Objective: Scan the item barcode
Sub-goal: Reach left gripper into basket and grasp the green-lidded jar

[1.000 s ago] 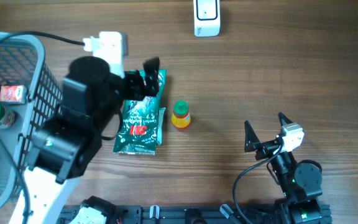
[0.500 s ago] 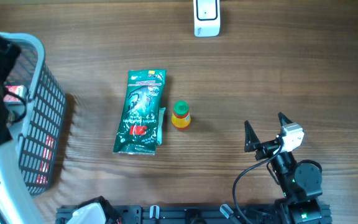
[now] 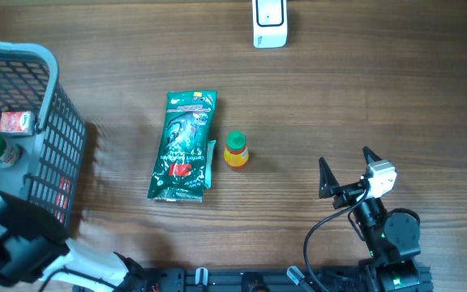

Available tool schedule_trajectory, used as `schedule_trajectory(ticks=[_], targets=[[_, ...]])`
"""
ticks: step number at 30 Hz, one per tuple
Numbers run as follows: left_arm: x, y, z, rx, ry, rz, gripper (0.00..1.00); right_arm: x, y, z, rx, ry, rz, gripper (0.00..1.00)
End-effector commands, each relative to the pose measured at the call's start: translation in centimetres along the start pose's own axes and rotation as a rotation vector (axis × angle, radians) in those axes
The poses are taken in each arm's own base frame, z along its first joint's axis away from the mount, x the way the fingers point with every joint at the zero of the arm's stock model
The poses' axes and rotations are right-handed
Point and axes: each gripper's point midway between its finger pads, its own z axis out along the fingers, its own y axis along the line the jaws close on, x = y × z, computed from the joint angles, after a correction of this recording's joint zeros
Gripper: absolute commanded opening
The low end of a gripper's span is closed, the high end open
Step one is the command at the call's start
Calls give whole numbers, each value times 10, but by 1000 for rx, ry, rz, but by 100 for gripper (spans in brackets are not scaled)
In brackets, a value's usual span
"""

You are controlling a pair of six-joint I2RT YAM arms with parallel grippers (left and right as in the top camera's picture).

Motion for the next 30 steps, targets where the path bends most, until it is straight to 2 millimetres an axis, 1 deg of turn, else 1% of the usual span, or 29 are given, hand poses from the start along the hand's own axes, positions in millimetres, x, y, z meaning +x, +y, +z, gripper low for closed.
schedule_trajectory(ticks=[1, 3, 4, 6, 11, 13, 15, 16, 17, 18, 19, 20, 21, 23, 25, 27, 29, 30], targets=[[2, -1, 30, -60, -8, -92, 100, 0, 2, 0, -11, -1, 16, 100], [5, -11, 48, -52, -9, -93, 100, 0, 2, 0, -11, -1, 16, 100], [7, -14, 59, -58, -7, -91, 100, 0, 2, 0, -11, -1, 16, 100], [10, -17, 73, -67, -5, -88, 100, 0, 2, 0, -11, -1, 16, 100], [15, -23, 97, -71, 1, -84, 100, 0, 2, 0, -11, -1, 16, 100], [17, -21, 101, -83, 4, -77, 99, 0, 2, 0, -11, -1, 16, 100], [19, -13, 101, -118, 13, -68, 92, 0, 2, 0, -11, -1, 16, 100], [20, -9, 101, -135, 17, -64, 83, 0, 2, 0, -11, -1, 16, 100], [21, -7, 100, -142, 19, -62, 71, 0, 2, 0, -11, -1, 16, 100], [22, -4, 100, -157, 24, -58, 62, 0, 2, 0, -11, -1, 16, 100], [23, 1, 99, -173, 28, -53, 59, 0, 2, 0, -11, -1, 16, 100], [25, 7, 98, -200, 36, -46, 54, 0, 2, 0, -11, -1, 16, 100], [26, 12, 95, -220, 41, -40, 53, 0, 2, 0, -11, -1, 16, 100], [26, 14, 87, -221, 42, -36, 54, 0, 2, 0, -11, -1, 16, 100], [24, 9, 68, -177, 32, -38, 54, 0, 2, 0, -11, -1, 16, 100], [21, -1, 40, -100, 17, -41, 55, 0, 2, 0, -11, -1, 16, 100], [18, -9, 5, -7, -1, -37, 55, 0, 2, 0, -11, -1, 16, 100], [17, -15, -20, 66, -11, -19, 56, 0, 2, 0, -11, -1, 16, 100]])
